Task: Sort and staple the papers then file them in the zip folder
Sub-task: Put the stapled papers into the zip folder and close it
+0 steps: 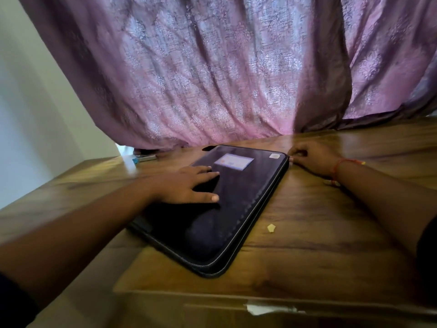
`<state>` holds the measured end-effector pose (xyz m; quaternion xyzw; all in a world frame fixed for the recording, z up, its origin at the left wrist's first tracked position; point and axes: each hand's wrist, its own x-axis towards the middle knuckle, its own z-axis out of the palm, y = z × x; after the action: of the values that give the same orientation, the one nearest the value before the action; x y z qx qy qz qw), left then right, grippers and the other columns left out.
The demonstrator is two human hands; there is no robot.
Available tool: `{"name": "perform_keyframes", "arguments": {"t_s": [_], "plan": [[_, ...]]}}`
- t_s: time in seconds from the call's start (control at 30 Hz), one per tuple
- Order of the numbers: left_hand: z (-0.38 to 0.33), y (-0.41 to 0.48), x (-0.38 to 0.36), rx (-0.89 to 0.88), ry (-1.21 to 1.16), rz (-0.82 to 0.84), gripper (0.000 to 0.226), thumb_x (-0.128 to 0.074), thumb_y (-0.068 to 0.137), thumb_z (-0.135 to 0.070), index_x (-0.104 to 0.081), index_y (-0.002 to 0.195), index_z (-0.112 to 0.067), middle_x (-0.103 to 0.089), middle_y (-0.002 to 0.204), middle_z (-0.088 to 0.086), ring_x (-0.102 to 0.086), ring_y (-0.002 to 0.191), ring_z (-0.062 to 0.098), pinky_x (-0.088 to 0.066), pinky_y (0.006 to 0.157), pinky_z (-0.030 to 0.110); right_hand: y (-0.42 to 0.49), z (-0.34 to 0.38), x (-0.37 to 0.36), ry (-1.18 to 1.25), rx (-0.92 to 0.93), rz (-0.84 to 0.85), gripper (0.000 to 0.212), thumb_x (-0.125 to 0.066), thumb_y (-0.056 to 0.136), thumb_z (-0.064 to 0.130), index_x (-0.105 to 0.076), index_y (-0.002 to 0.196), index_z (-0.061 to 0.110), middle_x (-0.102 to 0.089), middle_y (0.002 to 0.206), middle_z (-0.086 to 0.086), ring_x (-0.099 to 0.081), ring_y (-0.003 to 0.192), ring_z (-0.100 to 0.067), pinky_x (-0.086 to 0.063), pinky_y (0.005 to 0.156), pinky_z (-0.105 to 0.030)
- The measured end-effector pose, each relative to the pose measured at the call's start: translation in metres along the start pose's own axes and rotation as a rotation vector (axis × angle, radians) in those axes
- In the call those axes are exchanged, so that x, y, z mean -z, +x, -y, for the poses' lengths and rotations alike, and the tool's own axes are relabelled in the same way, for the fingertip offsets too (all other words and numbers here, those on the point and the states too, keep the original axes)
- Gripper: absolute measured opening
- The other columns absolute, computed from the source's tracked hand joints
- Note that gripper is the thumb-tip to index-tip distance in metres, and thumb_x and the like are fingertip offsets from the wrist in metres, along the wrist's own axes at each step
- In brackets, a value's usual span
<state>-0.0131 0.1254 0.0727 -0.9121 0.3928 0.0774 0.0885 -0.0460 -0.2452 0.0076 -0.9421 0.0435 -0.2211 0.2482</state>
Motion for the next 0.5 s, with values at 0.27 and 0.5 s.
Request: {"name": "perform_keyframes", "arguments": {"t_s": [0.27, 0.5], "plan": [[0.007, -0.064, -0.015, -0.237, -0.183, 0.16, 0.116, -0.053, 0.055, -0.098, 0.001, 0.151, -0.062, 0.014, 0.163, -0.032, 0.019, 0.148, -0.008, 0.003, 0.123, 0.038, -0.005, 0.023, 0.009, -0.074, -0.081, 0.032, 0.013, -0.071, 0.088, 0.015, -0.075, 0.097, 0.008, -0.071, 0.098, -0.009, -0.055, 0.083, -0.015, -0.033, 0.074, -0.02], [-0.007, -0.075, -0.033, -0.396, -0.181, 0.02, 0.12, -0.081, 0.065, -0.067, -0.008, 0.158, -0.047, 0.007, 0.166, -0.026, 0.018, 0.15, -0.005, 0.004, 0.127, 0.046, -0.005, 0.044, 0.012, -0.149, -0.142, 0.026, 0.006, -0.073, 0.086, 0.018, -0.075, 0.083, 0.014, -0.07, 0.085, -0.007, -0.057, 0.075, -0.018, -0.034, 0.062, -0.024]]}}
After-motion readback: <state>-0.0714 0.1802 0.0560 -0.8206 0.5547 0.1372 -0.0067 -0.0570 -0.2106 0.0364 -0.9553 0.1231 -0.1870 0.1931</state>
